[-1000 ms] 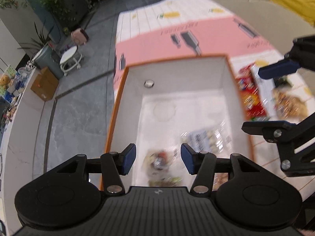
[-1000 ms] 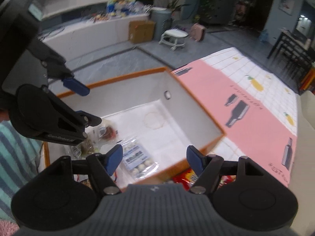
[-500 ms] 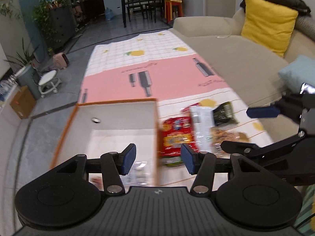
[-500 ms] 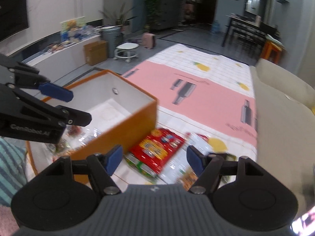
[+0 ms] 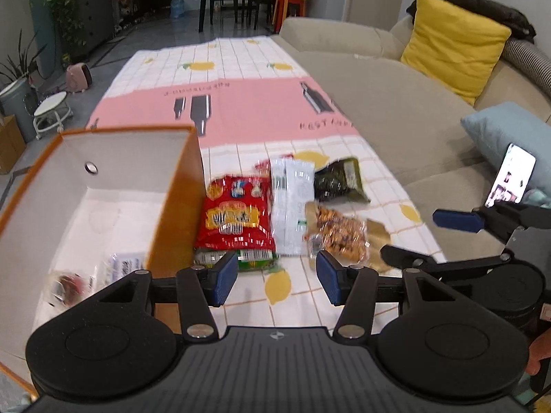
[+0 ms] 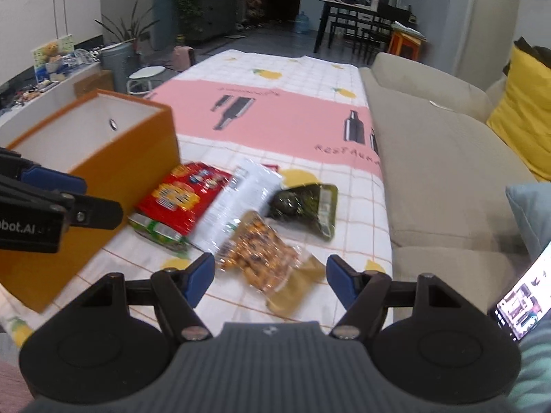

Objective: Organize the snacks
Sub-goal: 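Withdraw both tools from the box toward the remaining snacks, then grasp the red spicy strip bag with the left tool while the right tool grasps the nut bag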

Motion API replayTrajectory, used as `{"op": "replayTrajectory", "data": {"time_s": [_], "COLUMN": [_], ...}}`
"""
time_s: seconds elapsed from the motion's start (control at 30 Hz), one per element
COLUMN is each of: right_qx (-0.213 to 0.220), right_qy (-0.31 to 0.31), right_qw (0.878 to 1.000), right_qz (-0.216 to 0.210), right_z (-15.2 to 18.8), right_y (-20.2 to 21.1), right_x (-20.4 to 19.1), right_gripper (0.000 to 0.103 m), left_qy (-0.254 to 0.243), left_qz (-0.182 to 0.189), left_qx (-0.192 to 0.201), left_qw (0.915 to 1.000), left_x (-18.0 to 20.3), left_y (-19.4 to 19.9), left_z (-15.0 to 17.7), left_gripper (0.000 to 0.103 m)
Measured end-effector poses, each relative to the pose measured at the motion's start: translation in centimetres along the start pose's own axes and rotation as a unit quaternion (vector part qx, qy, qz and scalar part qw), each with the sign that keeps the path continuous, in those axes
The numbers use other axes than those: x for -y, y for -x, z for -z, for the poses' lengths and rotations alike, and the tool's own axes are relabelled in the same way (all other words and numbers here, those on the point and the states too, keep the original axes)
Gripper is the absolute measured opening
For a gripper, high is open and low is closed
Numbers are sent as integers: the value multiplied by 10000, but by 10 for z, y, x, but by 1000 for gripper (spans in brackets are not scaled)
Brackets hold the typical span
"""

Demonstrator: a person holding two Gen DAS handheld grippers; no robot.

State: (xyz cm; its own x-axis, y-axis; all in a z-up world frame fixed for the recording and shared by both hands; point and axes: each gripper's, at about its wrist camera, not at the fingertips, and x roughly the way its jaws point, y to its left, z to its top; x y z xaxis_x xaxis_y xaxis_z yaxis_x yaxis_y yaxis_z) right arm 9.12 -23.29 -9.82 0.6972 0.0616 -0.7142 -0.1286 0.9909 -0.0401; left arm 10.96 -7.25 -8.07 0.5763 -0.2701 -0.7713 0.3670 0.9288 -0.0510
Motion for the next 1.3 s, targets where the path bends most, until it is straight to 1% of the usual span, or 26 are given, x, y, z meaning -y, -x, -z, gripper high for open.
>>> {"op": "replayTrajectory", "data": {"time_s": [0.1, 0.2, 0.33, 0.4, 0.47, 0.53, 0.6, 0.73, 0.8, 0.93, 1.03, 1.17, 1.23, 1.3], "right_qx": [-70, -111, -98, -111, -175, -212, -252, -264, -295, -304, -348, -432, -490, -512], "right_qy": [-129, -399, -681, -700, -664, -663, -619, -495, -553, -669, -721, -916, -966, -1014], "right_qw": [9999, 9991, 9974, 9969, 9968, 9967, 9965, 9974, 9970, 9965, 9962, 9937, 9927, 9916], "right_qz": [22, -38, -227, -342, -397, -422, -494, -462, -455, -393, -331, -476, -535, -619], "right_z": [7, 9, 8, 8, 8, 8, 8, 6, 4, 0, -2, -2, -1, 0], "right_y": [-12, -21, -33, -40, -47, -54, -61, -74, -80, -92, -102, -113, -117, -119], "right_x": [8, 16, 23, 23, 22, 21, 21, 21, 22, 25, 29, 36, 37, 37], "right_gripper": [69, 69, 69, 71, 73, 74, 77, 79, 80, 81, 81, 84, 84, 85], "left_qy": [76, 72, 19, -26, -43, -73, -149, -259, -221, -135, -185, -228, -300, -271], "left_qz": [-75, -126, -195, -253, -354, -369, -427, -567, -641, -722, -816, -955, -1027, -1020], "left_qx": [-34, 35, 50, 2, -57, -83, -156, -215, -255, -333, -377, -548, -582, -596], "left_qw": [9999, 9999, 9998, 9997, 9993, 9993, 9989, 9978, 9974, 9967, 9958, 9937, 9926, 9926], "left_x": [-1, -2, -2, -1, -1, -1, 1, 1, 0, -1, 1, 1, 3, 2], "left_y": [-12, -20, -31, -39, -45, -53, -61, -77, -85, -102, -113, -129, -133, -133], "left_z": [5, 8, 5, 2, -1, -2, -4, -8, -12, -21, -24, -25, -23, -20], "left_gripper": [64, 71, 73, 73, 73, 73, 73, 73, 73, 71, 72, 72, 72, 72]}}
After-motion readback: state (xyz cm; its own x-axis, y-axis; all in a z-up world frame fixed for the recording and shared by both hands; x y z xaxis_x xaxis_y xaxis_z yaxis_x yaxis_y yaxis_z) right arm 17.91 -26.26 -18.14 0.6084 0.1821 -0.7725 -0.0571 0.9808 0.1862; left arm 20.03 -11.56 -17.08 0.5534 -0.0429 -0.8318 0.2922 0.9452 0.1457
